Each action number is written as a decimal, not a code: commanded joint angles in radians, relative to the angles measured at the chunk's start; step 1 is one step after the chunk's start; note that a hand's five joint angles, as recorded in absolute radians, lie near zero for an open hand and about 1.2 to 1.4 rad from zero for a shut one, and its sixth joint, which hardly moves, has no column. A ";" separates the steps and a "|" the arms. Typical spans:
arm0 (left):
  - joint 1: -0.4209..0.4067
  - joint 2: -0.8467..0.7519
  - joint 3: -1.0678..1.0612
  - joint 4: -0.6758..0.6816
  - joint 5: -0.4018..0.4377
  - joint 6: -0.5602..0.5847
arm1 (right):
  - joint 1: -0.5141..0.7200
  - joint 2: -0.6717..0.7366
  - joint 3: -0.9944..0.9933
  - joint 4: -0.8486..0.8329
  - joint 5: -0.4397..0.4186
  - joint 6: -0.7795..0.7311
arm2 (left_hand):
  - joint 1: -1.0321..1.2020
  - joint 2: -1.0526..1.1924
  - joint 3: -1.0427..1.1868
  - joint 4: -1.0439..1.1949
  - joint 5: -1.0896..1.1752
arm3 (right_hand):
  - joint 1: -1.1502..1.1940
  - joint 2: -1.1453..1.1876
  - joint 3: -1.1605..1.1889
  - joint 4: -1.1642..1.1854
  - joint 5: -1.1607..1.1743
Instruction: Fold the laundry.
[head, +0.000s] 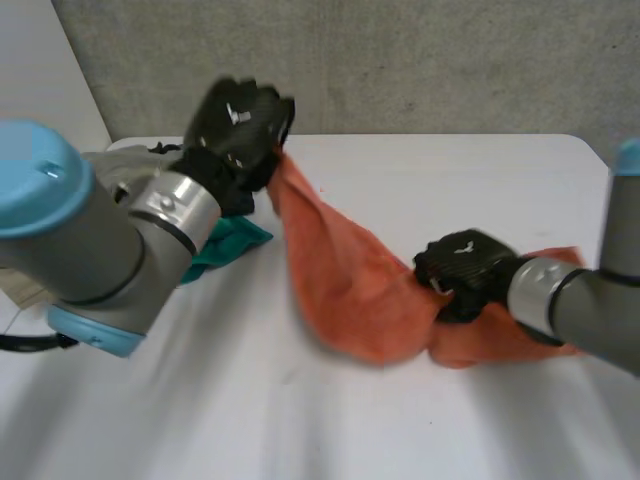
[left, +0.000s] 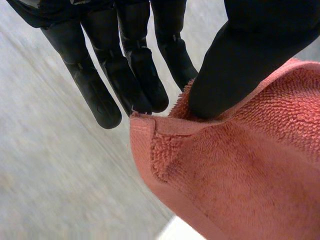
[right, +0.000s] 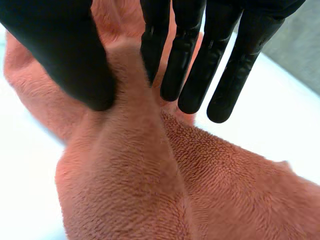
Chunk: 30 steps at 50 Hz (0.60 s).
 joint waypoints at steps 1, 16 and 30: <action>0.004 -0.044 -0.044 -0.003 -0.052 -0.001 | -0.030 0.038 -0.074 -0.032 0.106 0.021 | 0.275 0.196 0.202 0.193 0.234 | -0.345 -0.533 -0.544 -0.546 -0.518; 0.011 0.139 -0.199 0.003 -0.047 0.002 | -0.266 -0.042 -0.195 0.043 0.062 -0.169 | 0.275 0.196 0.202 0.193 0.234 | -0.769 -0.957 -0.968 -0.971 -0.943; 0.011 0.187 -0.280 0.003 -0.047 0.004 | -0.249 0.279 -0.389 0.082 -0.094 -0.528 | 0.275 0.196 0.202 0.193 0.234 | -0.769 -0.957 -0.968 -0.971 -0.943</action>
